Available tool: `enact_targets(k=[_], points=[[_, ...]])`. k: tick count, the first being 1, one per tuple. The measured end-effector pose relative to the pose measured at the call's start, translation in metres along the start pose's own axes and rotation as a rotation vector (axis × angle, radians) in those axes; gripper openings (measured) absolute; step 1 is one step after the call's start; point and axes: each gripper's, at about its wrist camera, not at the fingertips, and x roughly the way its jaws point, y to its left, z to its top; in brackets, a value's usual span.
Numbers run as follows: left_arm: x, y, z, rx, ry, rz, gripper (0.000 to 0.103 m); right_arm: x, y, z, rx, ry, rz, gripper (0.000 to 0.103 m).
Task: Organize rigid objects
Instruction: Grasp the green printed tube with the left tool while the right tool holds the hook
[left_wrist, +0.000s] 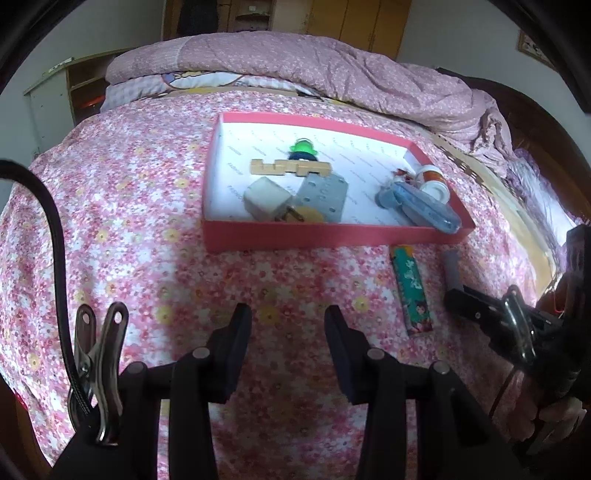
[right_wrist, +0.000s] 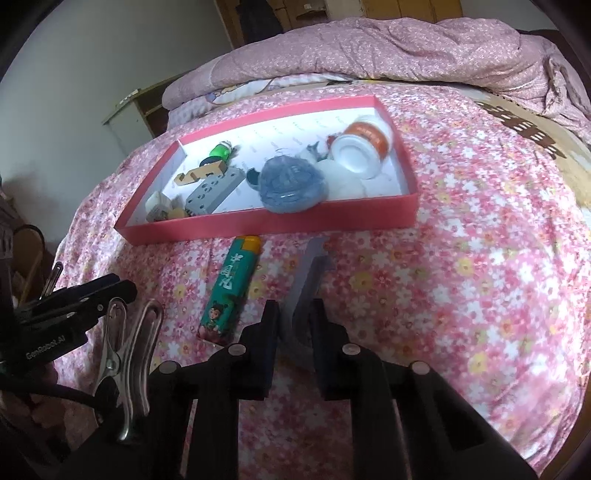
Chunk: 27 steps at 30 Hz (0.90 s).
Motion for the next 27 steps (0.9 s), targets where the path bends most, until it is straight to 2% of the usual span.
enact_targets(k=[7,16,23,27], points=[[0.001,-0.036,0.006,0.076,-0.001,-0.044,0.043,-0.018,-0.021,-0.009,-0.003,-0.012,-0.045,0.018],[0.02,-0.081,0.012,0.154,0.014,-0.092,0.043,-0.022,-0.038,-0.022,0.024,-0.005,-0.018,0.018],[0.042,-0.093,0.013,0.169,0.046,-0.066,0.043,-0.023,-0.046,-0.027,0.045,-0.037,0.034,0.018],[0.047,-0.103,0.011,0.216,0.022,-0.025,0.043,-0.023,-0.049,-0.03,0.052,-0.051,0.053,0.018]])
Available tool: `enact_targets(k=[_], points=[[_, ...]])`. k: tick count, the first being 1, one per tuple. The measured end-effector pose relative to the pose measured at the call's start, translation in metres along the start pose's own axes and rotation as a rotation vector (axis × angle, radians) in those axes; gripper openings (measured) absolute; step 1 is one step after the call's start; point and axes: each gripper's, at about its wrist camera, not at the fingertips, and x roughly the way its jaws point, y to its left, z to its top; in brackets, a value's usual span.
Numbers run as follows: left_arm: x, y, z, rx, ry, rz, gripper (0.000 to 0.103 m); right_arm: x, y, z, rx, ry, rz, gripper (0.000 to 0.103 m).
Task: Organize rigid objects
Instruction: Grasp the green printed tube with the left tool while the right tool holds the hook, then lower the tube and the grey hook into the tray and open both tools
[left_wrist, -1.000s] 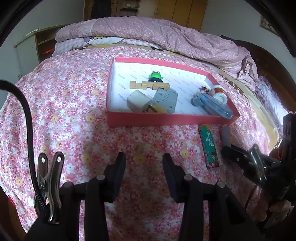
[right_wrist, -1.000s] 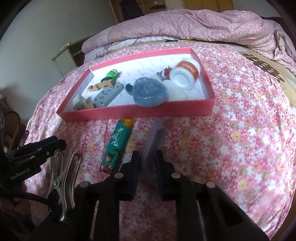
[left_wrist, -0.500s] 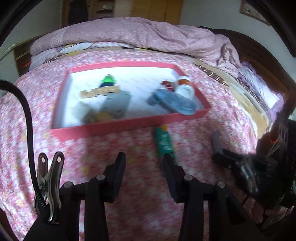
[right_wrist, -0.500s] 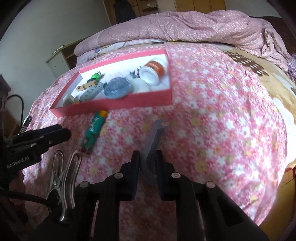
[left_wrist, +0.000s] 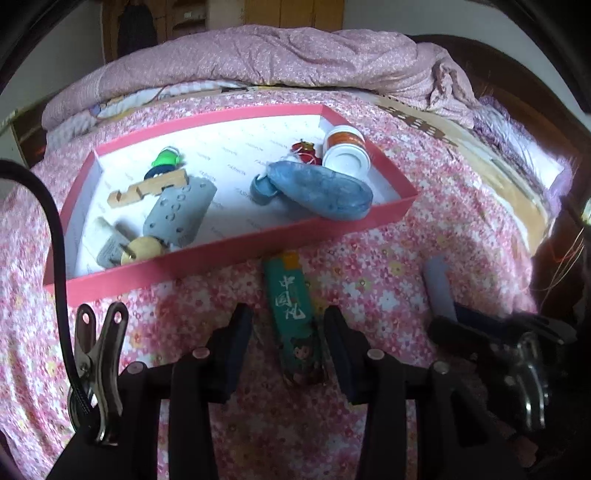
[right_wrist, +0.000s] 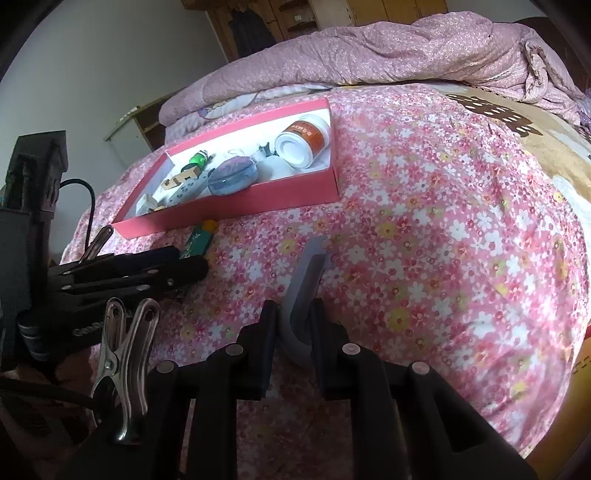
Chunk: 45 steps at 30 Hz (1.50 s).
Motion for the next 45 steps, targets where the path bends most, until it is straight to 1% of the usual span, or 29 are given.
enact_targets(k=[4,7,9,11,17,19,24,27,31,36,40,45], points=[[0.005,-0.01,0.0,0.042,-0.022,0.037,0.043,-0.001,-0.003,-0.001,0.009,-0.009,0.014,0.018],[0.006,-0.014,0.001,0.051,-0.033,0.035,0.041,-0.001,-0.004,-0.002,0.012,-0.011,0.02,0.018],[0.005,-0.013,0.0,0.044,-0.037,0.024,0.027,-0.001,-0.004,-0.002,0.013,-0.013,0.023,0.018],[0.004,-0.01,0.0,0.034,-0.036,0.014,0.024,-0.001,-0.004,-0.002,0.014,-0.014,0.025,0.018],[-0.005,-0.007,-0.004,0.006,-0.02,-0.046,0.024,-0.001,-0.003,-0.002,0.01,-0.011,0.016,0.018],[-0.011,-0.004,-0.006,-0.001,-0.032,-0.06,0.024,0.0,-0.002,-0.001,0.009,-0.01,0.01,0.018],[-0.025,0.007,-0.01,-0.025,-0.059,-0.061,0.024,0.002,0.004,0.002,0.0,-0.005,-0.026,0.018],[-0.031,0.015,-0.012,-0.051,-0.067,-0.062,0.024,0.002,0.005,0.003,0.009,-0.001,-0.034,0.018],[-0.042,0.028,-0.015,-0.082,-0.089,-0.063,0.024,-0.001,0.0,0.007,0.053,-0.001,-0.012,0.018],[-0.055,0.045,-0.011,-0.131,-0.127,-0.043,0.024,-0.015,0.005,0.015,0.043,-0.045,-0.006,0.018],[-0.059,0.056,-0.002,-0.143,-0.145,-0.031,0.024,-0.018,0.013,0.027,0.026,-0.05,0.011,0.018],[-0.06,0.067,0.016,-0.132,-0.156,-0.013,0.024,-0.015,0.027,0.046,0.006,-0.051,0.043,0.018]])
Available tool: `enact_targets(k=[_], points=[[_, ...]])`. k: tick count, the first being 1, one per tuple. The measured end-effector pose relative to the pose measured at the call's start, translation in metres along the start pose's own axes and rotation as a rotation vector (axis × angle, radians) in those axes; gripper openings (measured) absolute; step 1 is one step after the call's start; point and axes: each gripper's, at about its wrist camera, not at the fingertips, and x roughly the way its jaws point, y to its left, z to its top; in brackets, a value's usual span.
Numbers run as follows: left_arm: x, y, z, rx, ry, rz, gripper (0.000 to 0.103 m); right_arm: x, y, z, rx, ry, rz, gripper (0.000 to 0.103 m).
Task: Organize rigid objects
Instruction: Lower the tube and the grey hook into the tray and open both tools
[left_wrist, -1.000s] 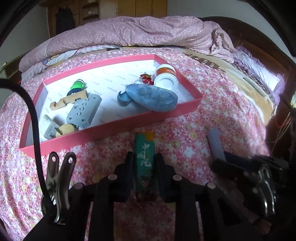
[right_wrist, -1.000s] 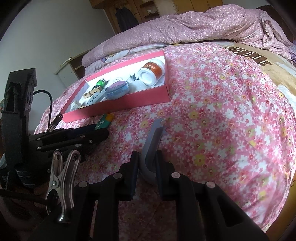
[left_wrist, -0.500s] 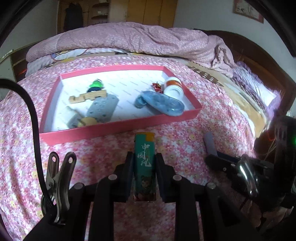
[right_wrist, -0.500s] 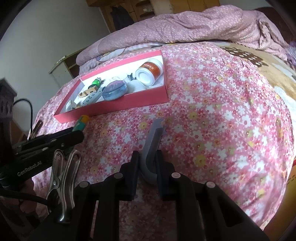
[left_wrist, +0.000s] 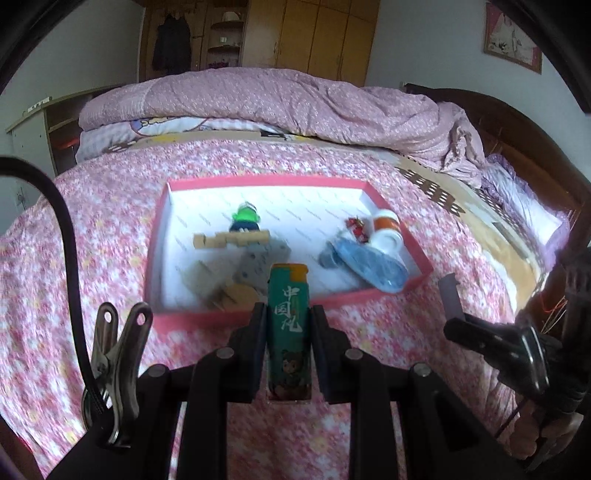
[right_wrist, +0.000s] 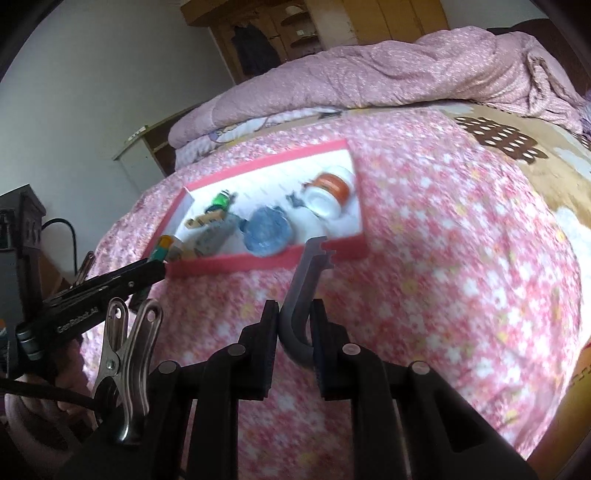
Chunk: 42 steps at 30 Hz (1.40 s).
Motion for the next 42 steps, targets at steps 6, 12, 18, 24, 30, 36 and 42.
enact_targets(k=[6,12,18,24,30,36,42], points=[[0.013,0.003,0.028,-0.008,-0.007,-0.002,0.024,0.012,0.022,0.024,-0.045,-0.004,0.026,0.018],[0.03,0.005,0.045,-0.024,-0.003,0.002,0.024,0.034,0.03,0.047,-0.042,0.009,0.05,0.018],[0.045,0.008,0.052,-0.037,-0.002,0.01,0.024,0.06,0.027,0.063,-0.023,0.024,0.052,0.018],[0.065,0.011,0.056,-0.08,0.034,0.016,0.024,0.078,0.026,0.077,-0.016,0.029,0.044,0.018],[0.071,0.007,0.058,-0.054,0.029,0.04,0.024,0.082,0.026,0.081,-0.048,0.018,0.025,0.018],[0.076,0.007,0.057,-0.047,0.039,0.037,0.024,0.085,0.019,0.078,-0.041,0.025,0.019,0.018],[0.073,-0.001,0.054,-0.02,0.041,0.058,0.026,0.082,0.015,0.078,-0.024,0.006,0.016,0.032]])
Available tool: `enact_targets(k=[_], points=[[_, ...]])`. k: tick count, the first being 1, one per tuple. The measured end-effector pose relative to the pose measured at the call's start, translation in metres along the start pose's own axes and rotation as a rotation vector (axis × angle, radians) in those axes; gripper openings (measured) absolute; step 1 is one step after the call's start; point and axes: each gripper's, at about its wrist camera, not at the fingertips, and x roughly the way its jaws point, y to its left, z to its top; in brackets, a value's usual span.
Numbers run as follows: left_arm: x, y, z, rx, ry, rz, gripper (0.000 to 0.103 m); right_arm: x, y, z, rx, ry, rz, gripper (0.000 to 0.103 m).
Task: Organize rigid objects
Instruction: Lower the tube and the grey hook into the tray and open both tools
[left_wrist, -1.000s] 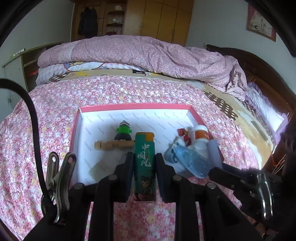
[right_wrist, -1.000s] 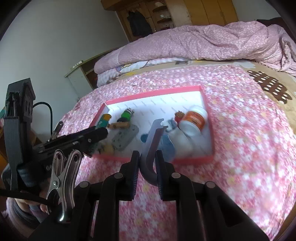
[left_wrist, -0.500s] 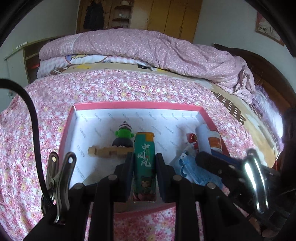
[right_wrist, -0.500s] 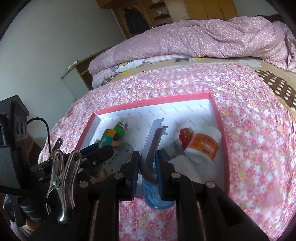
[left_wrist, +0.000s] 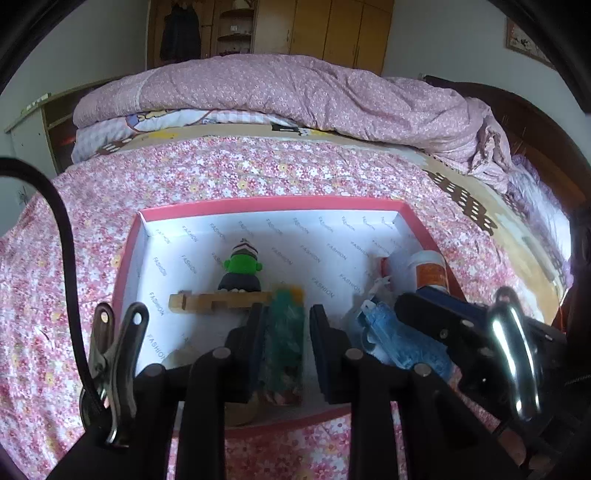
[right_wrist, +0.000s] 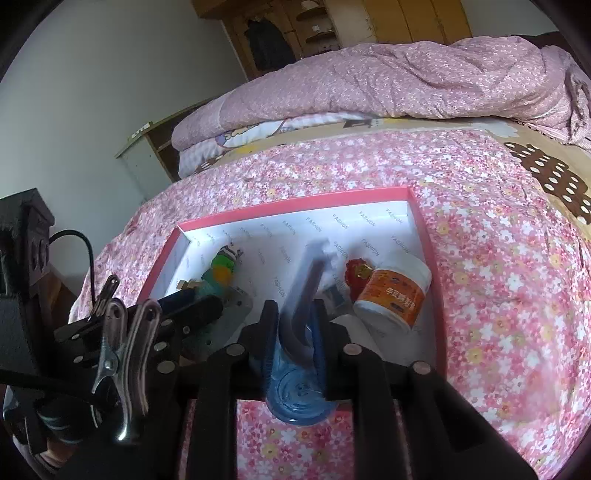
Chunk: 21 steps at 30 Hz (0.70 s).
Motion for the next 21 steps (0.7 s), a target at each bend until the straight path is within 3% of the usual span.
enact_targets(k=[3,5,21], points=[[-0.006,-0.001,0.0,0.001,-0.01,0.002,0.042,-0.001,0.002,-0.001,-0.003,-0.004,0.001,0.036],[-0.01,0.0,0.0,0.0,-0.018,0.009,0.044,-0.003,0.004,-0.001,-0.01,-0.007,0.003,0.036],[-0.048,0.003,-0.016,-0.02,-0.023,0.036,0.045,-0.042,0.028,-0.019,-0.071,-0.049,-0.017,0.039]])
